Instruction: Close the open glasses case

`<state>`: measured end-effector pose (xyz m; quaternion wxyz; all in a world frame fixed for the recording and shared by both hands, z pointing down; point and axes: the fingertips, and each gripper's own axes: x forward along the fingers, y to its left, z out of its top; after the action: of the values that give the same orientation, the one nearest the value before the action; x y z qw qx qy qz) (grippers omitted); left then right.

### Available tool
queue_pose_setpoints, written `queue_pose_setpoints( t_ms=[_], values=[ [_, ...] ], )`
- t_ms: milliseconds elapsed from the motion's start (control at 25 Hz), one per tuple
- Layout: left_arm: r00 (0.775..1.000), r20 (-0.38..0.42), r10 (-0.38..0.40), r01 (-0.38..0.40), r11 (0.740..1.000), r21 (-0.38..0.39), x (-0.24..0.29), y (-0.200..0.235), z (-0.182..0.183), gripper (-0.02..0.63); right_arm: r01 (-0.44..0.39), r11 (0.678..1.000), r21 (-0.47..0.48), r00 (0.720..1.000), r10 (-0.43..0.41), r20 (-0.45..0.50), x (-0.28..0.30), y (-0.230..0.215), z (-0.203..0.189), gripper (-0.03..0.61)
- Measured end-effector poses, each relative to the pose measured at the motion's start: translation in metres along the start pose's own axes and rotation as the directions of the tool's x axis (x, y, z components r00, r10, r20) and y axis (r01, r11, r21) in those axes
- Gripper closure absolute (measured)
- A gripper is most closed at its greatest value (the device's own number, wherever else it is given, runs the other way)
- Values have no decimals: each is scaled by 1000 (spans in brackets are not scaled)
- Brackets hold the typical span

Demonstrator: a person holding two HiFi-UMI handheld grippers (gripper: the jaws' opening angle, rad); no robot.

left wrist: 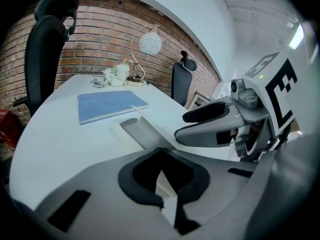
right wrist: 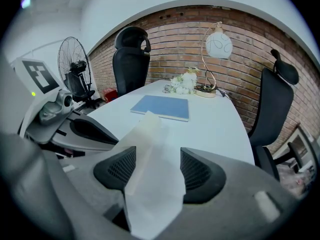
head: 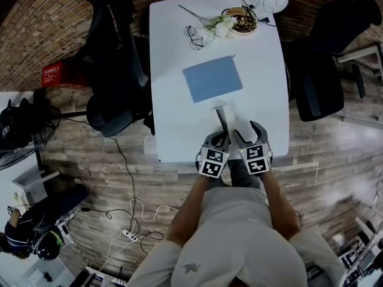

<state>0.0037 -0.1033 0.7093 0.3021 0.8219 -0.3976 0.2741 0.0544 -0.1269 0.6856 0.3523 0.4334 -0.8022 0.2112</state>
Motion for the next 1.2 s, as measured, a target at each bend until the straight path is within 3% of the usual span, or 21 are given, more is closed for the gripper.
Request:
queue_pose_setpoints(
  t_ms=[1200],
  values=[
    [999, -32, 17, -17, 1000, -17, -6, 13, -15, 609, -16, 1000, -19, 1000, 16, -11, 4, 12, 2, 299]
  ],
)
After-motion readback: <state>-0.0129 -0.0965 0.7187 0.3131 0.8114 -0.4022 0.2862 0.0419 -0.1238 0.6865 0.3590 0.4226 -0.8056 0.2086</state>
